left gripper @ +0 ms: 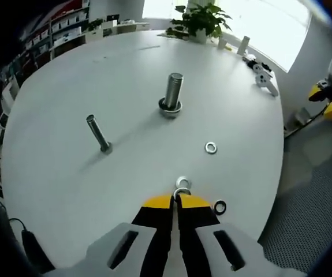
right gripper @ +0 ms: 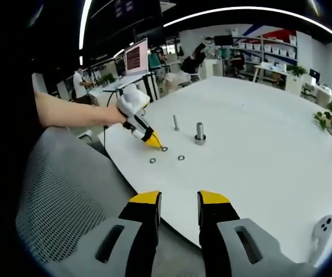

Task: Place the washer onto the threaded stud by aligning its center hole with the stud, sliding it down to the base, and recovering from edge contact or off-axis alignment until the washer reaches the visible bottom stop.

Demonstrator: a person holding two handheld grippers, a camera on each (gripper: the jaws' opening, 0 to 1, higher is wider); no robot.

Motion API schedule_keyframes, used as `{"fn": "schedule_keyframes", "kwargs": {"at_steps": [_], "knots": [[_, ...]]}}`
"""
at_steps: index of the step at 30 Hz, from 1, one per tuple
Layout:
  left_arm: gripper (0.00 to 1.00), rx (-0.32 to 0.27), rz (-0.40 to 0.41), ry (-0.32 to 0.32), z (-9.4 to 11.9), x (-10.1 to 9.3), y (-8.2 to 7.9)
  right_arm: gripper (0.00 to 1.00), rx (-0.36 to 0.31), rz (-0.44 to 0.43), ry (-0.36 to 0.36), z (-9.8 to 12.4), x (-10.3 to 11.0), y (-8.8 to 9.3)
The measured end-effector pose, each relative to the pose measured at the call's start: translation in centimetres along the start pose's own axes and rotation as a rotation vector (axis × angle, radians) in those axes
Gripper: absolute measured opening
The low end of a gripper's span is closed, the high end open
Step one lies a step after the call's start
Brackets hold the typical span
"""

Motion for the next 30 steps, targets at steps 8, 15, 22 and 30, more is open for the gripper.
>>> {"fn": "schedule_keyframes", "kwargs": {"at_steps": [8,15,22,30], "knots": [[0.00,-0.058,0.018,-0.024,1.4,0.2,-1.1,0.27,-0.002,0.000,0.000,0.0,0.0,0.0],[0.00,-0.088,0.021,-0.045,2.3,0.1,-2.1,0.27,-0.001,0.003,0.001,0.0,0.0,0.0],[0.00,-0.130,-0.004,-0.081,4.3,0.8,-4.3,0.27,-0.018,0.000,0.011,0.1,-0.2,0.0],[0.00,-0.143,0.006,-0.117,5.4,2.4,-5.8,0.26,-0.019,0.003,0.017,0.1,-0.3,-0.1]]}}
Point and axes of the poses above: the point that each gripper's makers call its tool centre point, and the gripper's own axes: z roughly backward along the fingers, x roughly to its left, y roughly out of its underside, the point moved 8 cm from there along z, roughly backward along the fingers, and after that the axes turned 6 degrees about y, right-handed, at the moved point
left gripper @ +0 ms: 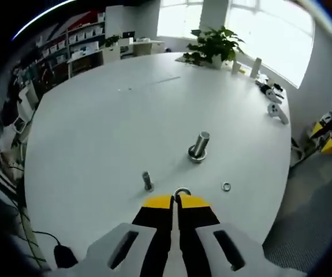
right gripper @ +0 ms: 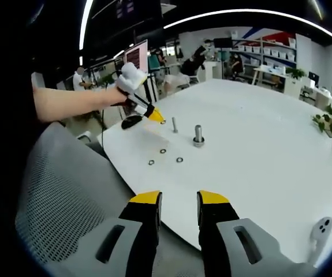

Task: Place the washer onto the threaded stud by aligning its center hole with the stud, sliding it down to the base, and recovering from edge contact or off-axis alignment until the washer reaches the visible bottom stop.

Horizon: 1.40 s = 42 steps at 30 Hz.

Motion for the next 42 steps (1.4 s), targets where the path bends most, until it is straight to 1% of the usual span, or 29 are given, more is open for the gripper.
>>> {"fn": "schedule_keyframes", "kwargs": {"at_steps": [5,8,10,12,15,19,24,28,35,42], "knots": [[0.00,0.003,-0.007,-0.010,-0.1,0.9,-1.1,0.26,-0.004,-0.003,0.001,0.0,0.0,0.0],[0.00,0.019,-0.006,-0.018,-0.6,1.8,-1.7,0.26,-0.002,0.003,-0.001,0.0,0.1,-0.1],[0.00,0.038,-0.016,-0.024,-0.9,2.3,-1.8,0.26,0.000,0.005,-0.003,0.0,0.1,-0.1],[0.00,0.045,-0.015,-0.027,-1.2,2.7,-1.9,0.26,0.001,0.003,-0.005,0.0,0.2,-0.1],[0.00,0.044,0.002,-0.027,-1.7,3.5,-2.1,0.26,0.004,0.002,-0.006,-0.1,0.2,-0.1],[0.00,0.057,0.032,-0.028,-2.3,4.3,-2.0,0.26,0.006,-0.004,-0.005,-0.1,0.3,-0.1],[0.00,0.073,0.036,-0.023,-2.5,4.4,-1.9,0.26,0.010,-0.008,-0.003,-0.1,0.3,-0.1],[0.00,0.065,0.044,-0.012,-2.6,4.3,-2.0,0.26,0.016,-0.007,-0.005,-0.1,0.3,-0.1],[0.00,0.079,0.043,-0.006,-2.8,4.2,-1.8,0.26,0.021,-0.009,-0.008,-0.1,0.3,-0.1],[0.00,0.078,0.053,0.000,-2.9,4.3,-2.0,0.26,0.019,-0.012,-0.007,-0.1,0.3,-0.1]]}}
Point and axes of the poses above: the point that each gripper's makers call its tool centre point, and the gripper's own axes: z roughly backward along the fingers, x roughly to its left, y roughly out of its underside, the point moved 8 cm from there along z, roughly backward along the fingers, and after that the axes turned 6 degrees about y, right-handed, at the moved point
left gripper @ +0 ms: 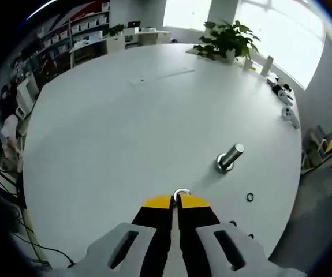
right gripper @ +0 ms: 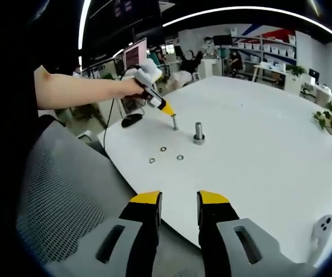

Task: Place the washer onto the threaded stud by aligning its center hole with the stud, sliding it down to the base, and recovering from edge contact or off-axis alignment until the washer reaches the visible bottom stop.

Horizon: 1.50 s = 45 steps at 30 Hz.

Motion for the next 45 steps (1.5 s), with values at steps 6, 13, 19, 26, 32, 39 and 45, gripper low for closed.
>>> {"fn": "schedule_keyframes", "kwargs": {"at_steps": [6,13,19,26,32,39,45], "knots": [[0.00,0.013,0.002,0.003,0.0,0.1,0.0,0.26,0.002,0.002,0.000,0.0,0.0,-0.1],[0.01,0.073,-0.040,0.002,-0.5,-0.1,1.0,0.26,-0.002,0.000,0.001,0.0,0.0,-0.2],[0.01,0.054,-0.031,-0.001,0.0,-0.1,0.6,0.26,-0.001,0.003,-0.002,0.1,0.1,-0.1],[0.09,0.007,-0.036,0.067,0.0,-1.1,0.7,0.26,-0.003,0.002,-0.003,0.0,0.0,-0.1],[0.11,-0.004,-0.034,0.066,-0.8,-1.3,1.0,0.26,-0.005,0.000,-0.002,0.0,0.1,-0.1],[0.10,-0.036,-0.003,0.041,-1.6,-0.8,0.8,0.26,-0.005,-0.003,-0.002,0.0,0.1,-0.1],[0.05,-0.034,-0.009,0.016,-2.0,-0.9,0.9,0.26,-0.004,-0.004,-0.004,0.0,0.1,-0.2]]}}
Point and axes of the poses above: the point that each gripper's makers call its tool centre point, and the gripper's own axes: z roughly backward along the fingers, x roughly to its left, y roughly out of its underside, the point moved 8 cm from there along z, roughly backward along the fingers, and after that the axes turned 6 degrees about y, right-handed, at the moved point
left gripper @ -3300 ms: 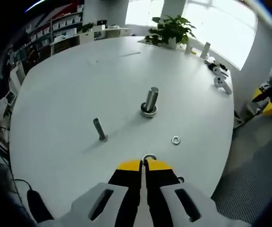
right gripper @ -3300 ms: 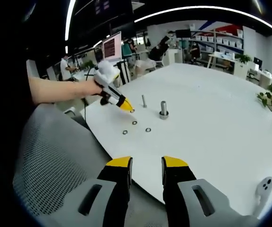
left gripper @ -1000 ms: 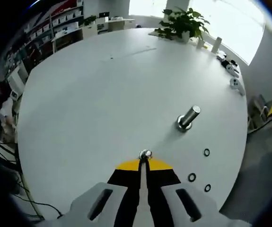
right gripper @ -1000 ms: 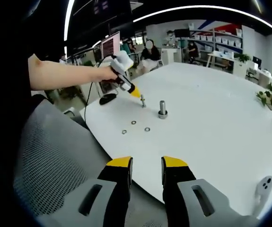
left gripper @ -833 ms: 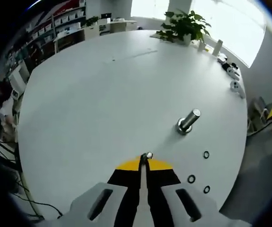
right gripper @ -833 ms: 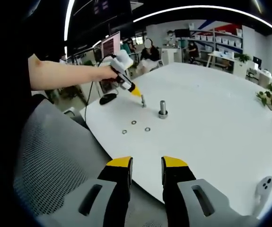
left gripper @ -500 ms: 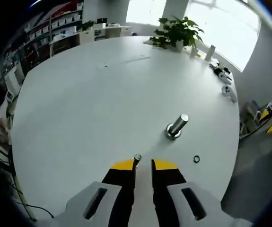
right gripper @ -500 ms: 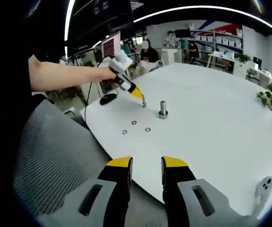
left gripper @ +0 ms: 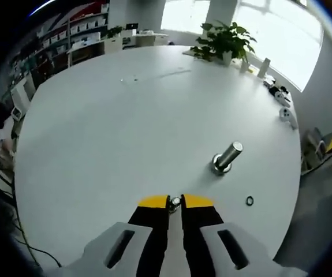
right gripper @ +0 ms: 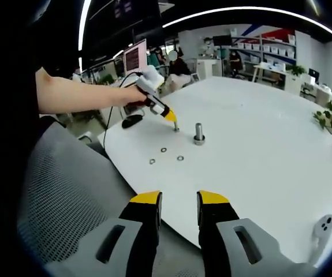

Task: Place the washer onto the threaded stud by aligning its center hole with the stud, sliding it down to the base, and recovering from edge contact or off-axis alignment until the washer reaches the visible bottom stop.

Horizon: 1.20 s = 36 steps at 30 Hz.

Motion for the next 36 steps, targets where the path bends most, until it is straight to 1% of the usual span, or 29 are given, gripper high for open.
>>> {"fn": "schedule_keyframes", "kwargs": {"at_steps": [4,11,26,36], "knots": [[0.04,0.013,-0.027,-0.015,0.1,-0.2,0.0,0.26,0.000,-0.002,0.000,0.0,0.0,-0.1],[0.04,0.035,-0.062,-0.022,0.3,-1.6,0.7,0.26,-0.003,-0.001,-0.001,0.0,0.1,-0.2],[0.04,0.062,-0.044,0.031,0.8,-5.1,2.5,0.26,-0.018,0.010,0.002,0.2,0.4,-0.5],[0.04,0.064,-0.063,0.045,0.8,-5.7,2.8,0.26,-0.019,0.008,0.005,0.3,0.6,-0.7]]}}
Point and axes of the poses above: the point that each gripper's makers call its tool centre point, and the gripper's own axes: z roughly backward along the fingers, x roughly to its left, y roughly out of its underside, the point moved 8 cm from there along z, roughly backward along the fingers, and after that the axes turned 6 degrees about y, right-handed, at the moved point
